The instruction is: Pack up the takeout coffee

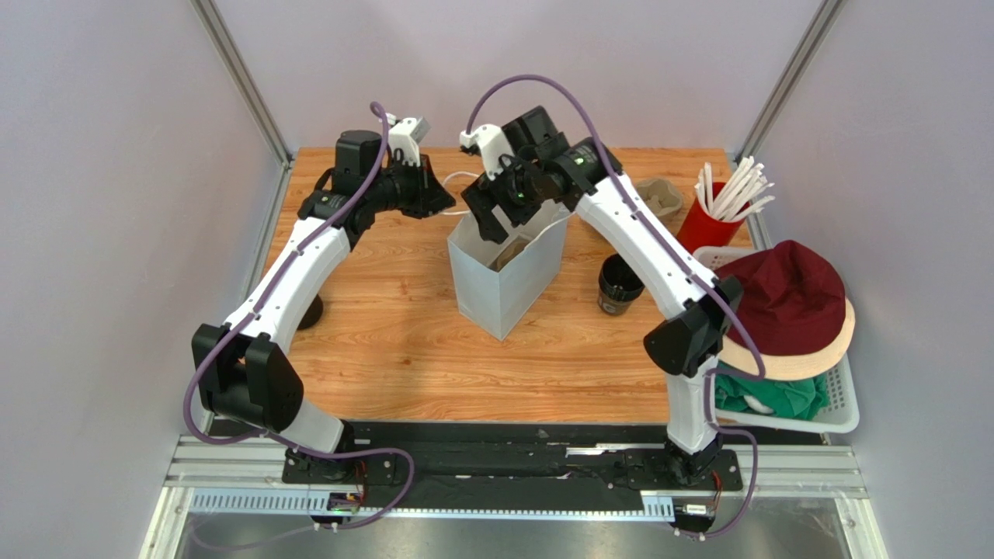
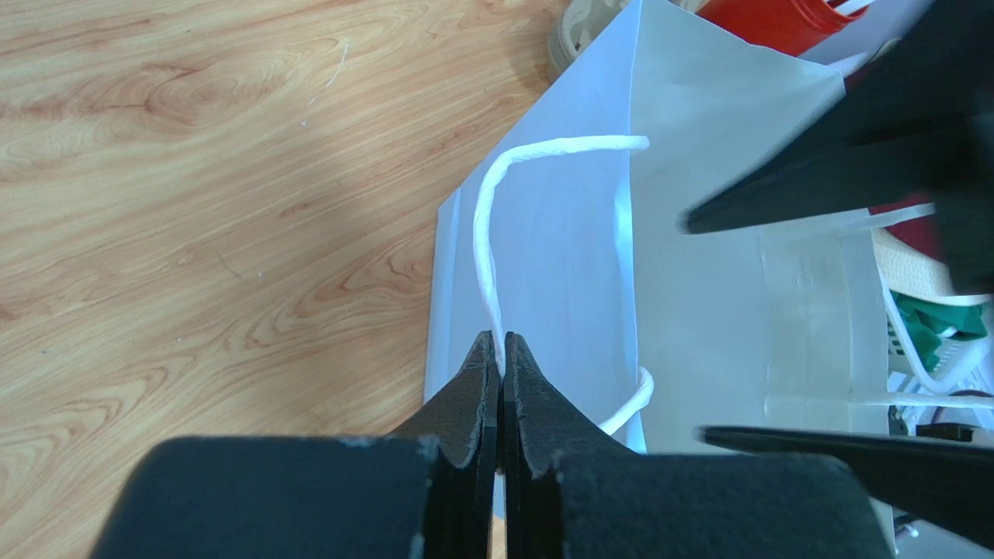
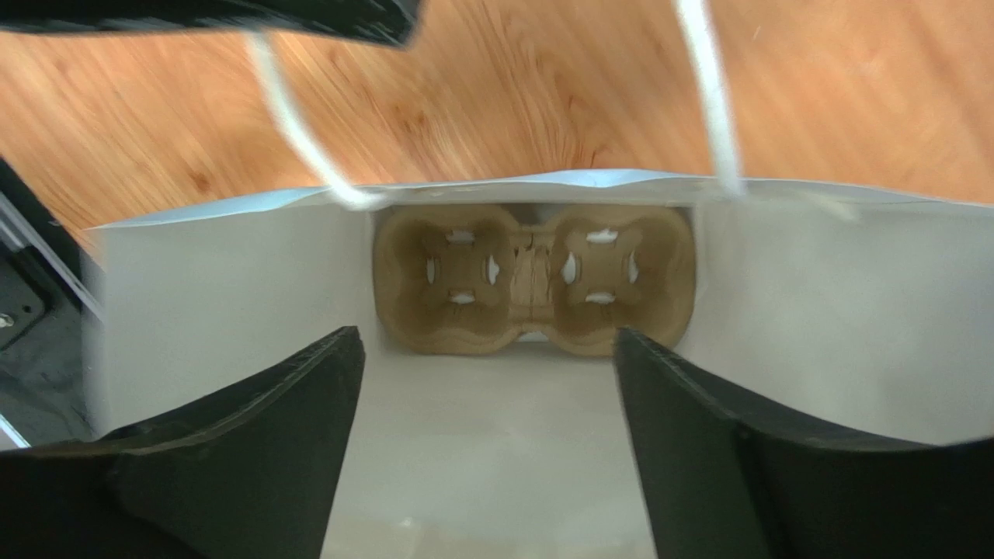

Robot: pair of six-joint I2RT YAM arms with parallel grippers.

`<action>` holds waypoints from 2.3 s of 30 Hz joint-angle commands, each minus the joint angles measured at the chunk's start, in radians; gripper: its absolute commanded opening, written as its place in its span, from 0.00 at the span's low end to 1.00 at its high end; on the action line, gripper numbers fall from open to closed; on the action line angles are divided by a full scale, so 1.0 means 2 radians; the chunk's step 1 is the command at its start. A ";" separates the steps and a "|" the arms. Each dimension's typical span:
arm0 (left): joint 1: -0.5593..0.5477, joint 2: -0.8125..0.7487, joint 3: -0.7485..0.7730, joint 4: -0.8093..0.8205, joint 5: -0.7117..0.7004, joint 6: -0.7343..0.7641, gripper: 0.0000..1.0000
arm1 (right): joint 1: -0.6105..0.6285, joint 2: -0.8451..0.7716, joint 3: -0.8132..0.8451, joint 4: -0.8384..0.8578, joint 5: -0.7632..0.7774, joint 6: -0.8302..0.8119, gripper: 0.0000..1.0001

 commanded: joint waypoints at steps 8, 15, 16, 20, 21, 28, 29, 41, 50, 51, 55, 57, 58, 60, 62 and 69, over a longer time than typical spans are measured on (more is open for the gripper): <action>0.001 0.004 0.034 -0.010 0.016 0.007 0.00 | -0.021 -0.191 -0.015 0.083 -0.060 -0.048 0.93; 0.001 0.008 0.052 -0.023 0.026 0.013 0.00 | -0.025 -0.291 -0.144 0.102 -0.055 -0.118 0.93; 0.001 0.009 0.054 -0.024 0.026 0.013 0.00 | -0.025 -0.304 -0.161 0.105 -0.051 -0.131 0.92; 0.001 0.012 0.064 -0.030 0.031 0.014 0.00 | -0.025 -0.324 -0.250 0.132 -0.015 -0.155 0.85; 0.001 0.012 0.064 -0.032 0.032 0.015 0.00 | -0.025 -0.327 -0.260 0.145 -0.009 -0.160 0.84; 0.001 0.012 0.068 -0.040 0.033 0.016 0.00 | -0.037 -0.324 -0.288 0.179 0.021 -0.189 0.79; 0.001 0.011 0.068 -0.040 0.033 0.017 0.00 | -0.039 -0.325 -0.287 0.178 0.019 -0.194 0.79; 0.001 0.015 0.089 -0.055 0.032 0.021 0.00 | -0.045 -0.325 -0.291 0.162 0.004 -0.239 0.34; 0.001 0.037 0.158 -0.096 0.027 0.045 0.00 | -0.044 -0.322 -0.256 0.168 -0.011 -0.216 0.00; 0.001 0.040 0.165 -0.099 0.027 0.047 0.00 | -0.044 -0.321 -0.250 0.171 -0.007 -0.211 0.00; 0.001 0.062 0.241 -0.135 0.029 0.062 0.00 | -0.043 -0.317 -0.211 0.182 0.016 -0.185 0.00; 0.001 0.071 0.277 -0.149 0.032 0.068 0.00 | -0.043 -0.313 -0.178 0.182 0.018 -0.170 0.00; 0.001 0.078 0.311 -0.161 0.032 0.070 0.00 | -0.043 -0.310 -0.168 0.176 0.011 -0.168 0.00; 0.001 0.086 0.353 -0.170 0.032 0.072 0.00 | -0.043 -0.308 -0.149 0.169 0.001 -0.161 0.00; 0.001 0.089 0.368 -0.175 0.032 0.075 0.00 | -0.043 -0.307 -0.138 0.161 -0.015 -0.155 0.00; 0.001 0.068 0.274 -0.147 0.038 0.086 0.00 | -0.040 -0.332 -0.245 0.181 -0.032 -0.147 0.00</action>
